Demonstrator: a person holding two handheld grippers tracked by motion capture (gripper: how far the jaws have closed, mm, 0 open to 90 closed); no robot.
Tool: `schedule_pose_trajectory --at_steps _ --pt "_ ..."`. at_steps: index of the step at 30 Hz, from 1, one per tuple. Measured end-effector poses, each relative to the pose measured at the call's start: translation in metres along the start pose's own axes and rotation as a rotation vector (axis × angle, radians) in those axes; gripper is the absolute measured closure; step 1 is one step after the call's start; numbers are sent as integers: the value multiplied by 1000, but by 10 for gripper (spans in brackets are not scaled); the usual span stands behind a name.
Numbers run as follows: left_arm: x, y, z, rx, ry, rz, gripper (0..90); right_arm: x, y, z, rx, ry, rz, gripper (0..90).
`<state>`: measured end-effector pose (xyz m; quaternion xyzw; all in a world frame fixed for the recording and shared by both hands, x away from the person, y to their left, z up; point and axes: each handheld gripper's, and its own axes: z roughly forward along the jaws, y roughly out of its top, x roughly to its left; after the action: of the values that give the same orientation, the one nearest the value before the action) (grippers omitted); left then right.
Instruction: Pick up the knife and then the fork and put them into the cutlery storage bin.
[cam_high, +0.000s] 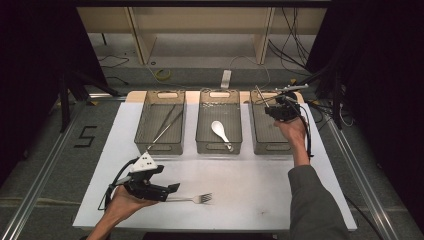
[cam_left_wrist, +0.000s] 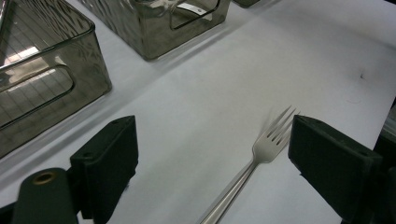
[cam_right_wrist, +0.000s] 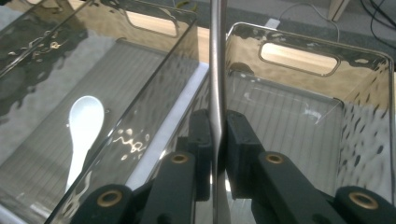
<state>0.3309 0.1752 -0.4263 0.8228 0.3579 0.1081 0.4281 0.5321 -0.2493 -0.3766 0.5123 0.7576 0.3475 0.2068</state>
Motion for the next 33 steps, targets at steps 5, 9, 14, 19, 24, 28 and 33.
schedule_pose_trajectory --at_steps 5,9,14,19,24,28,33 --pt "-1 0 -1 2 -4 10 155 -2 2 10 22 -15 27 826" --pt "-1 0 -1 -5 -5 11 155 -4 1 16 35 -21 43 826" --pt "0 0 1 8 -7 10 156 -4 0 20 41 -26 50 825" --pt "0 1 1 10 -11 12 156 -6 0 23 49 -40 65 824" --pt "0 1 1 7 -13 13 158 -8 -1 28 61 -53 71 823" --pt "0 1 1 12 -12 13 157 -9 -2 32 70 -60 80 816" --pt "0 0 1 16 -12 12 158 -9 1 31 18 -51 93 737"
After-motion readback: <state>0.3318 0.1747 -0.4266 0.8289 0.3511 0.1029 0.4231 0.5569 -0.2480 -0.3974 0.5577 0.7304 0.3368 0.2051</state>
